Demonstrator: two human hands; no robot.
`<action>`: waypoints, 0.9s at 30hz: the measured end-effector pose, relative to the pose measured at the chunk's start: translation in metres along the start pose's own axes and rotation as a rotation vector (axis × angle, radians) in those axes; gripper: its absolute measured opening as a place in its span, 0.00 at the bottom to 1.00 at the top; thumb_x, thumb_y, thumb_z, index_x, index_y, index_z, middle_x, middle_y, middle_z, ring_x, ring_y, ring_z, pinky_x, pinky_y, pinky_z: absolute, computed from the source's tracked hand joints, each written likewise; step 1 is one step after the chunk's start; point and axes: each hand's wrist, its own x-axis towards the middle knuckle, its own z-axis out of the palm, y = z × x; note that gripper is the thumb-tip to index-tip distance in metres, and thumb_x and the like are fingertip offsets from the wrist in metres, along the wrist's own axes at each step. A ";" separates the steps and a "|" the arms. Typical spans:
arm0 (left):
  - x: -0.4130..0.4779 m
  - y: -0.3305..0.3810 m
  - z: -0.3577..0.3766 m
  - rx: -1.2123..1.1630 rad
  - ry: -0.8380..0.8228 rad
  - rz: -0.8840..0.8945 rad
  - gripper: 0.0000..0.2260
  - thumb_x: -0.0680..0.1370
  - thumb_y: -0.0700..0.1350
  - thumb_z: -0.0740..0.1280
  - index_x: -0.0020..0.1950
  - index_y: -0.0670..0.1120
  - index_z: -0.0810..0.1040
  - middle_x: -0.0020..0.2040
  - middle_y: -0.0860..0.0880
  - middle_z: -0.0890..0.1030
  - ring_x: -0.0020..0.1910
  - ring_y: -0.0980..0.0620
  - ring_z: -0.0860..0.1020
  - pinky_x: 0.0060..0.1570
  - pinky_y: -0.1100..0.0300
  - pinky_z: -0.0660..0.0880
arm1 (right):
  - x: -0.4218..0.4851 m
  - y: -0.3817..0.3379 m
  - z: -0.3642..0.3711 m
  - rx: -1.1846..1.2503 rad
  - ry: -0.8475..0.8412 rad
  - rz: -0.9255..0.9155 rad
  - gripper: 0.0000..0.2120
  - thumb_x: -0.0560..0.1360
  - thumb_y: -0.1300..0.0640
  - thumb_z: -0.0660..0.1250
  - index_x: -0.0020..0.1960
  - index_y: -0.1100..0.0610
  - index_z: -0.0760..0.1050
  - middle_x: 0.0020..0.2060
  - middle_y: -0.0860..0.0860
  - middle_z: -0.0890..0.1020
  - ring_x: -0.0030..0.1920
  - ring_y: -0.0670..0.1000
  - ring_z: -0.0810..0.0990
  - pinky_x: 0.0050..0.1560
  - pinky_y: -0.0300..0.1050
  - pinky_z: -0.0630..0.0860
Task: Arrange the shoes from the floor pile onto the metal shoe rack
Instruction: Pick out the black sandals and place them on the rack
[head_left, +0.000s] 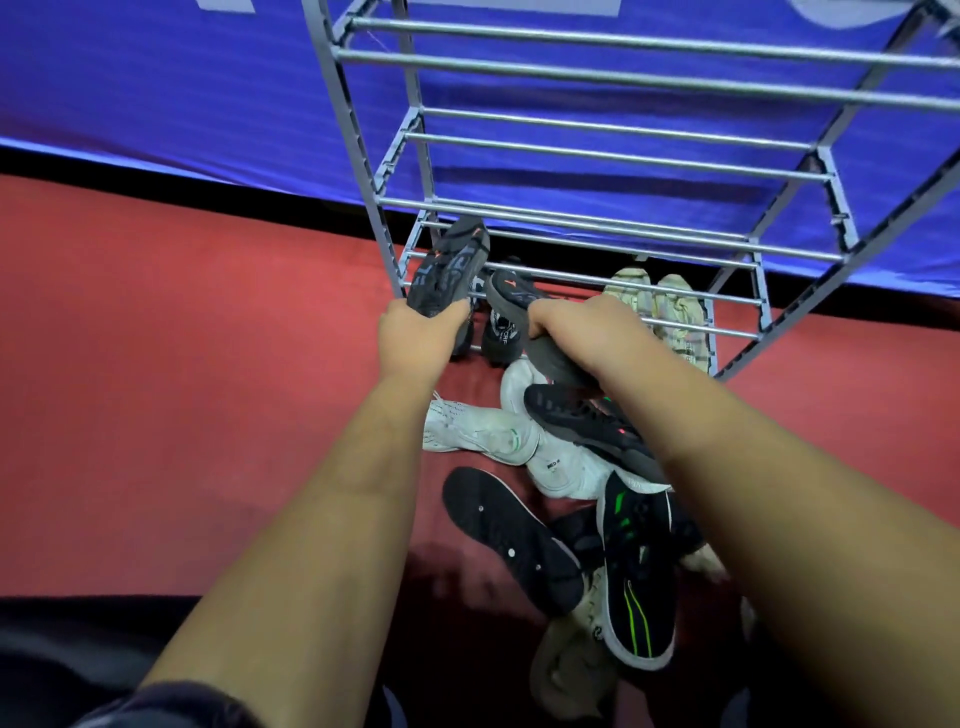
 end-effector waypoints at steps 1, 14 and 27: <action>0.002 -0.001 0.002 0.007 0.003 -0.001 0.24 0.71 0.57 0.77 0.59 0.42 0.83 0.55 0.46 0.85 0.53 0.46 0.84 0.53 0.55 0.80 | 0.001 0.000 0.001 -0.010 0.033 -0.038 0.15 0.58 0.46 0.71 0.36 0.56 0.81 0.27 0.49 0.83 0.31 0.55 0.84 0.34 0.45 0.79; 0.036 0.004 0.034 0.043 0.133 0.114 0.32 0.72 0.54 0.80 0.70 0.42 0.74 0.64 0.45 0.75 0.63 0.45 0.77 0.64 0.54 0.74 | 0.071 0.018 0.029 0.043 0.239 -0.260 0.23 0.67 0.48 0.76 0.59 0.44 0.71 0.42 0.37 0.79 0.39 0.36 0.77 0.34 0.33 0.69; 0.103 0.011 0.082 0.091 0.168 0.216 0.31 0.75 0.56 0.77 0.68 0.38 0.74 0.65 0.43 0.76 0.65 0.43 0.75 0.67 0.50 0.72 | 0.166 0.005 0.052 0.083 0.279 -0.270 0.22 0.69 0.55 0.76 0.56 0.48 0.67 0.47 0.50 0.85 0.43 0.47 0.83 0.32 0.26 0.70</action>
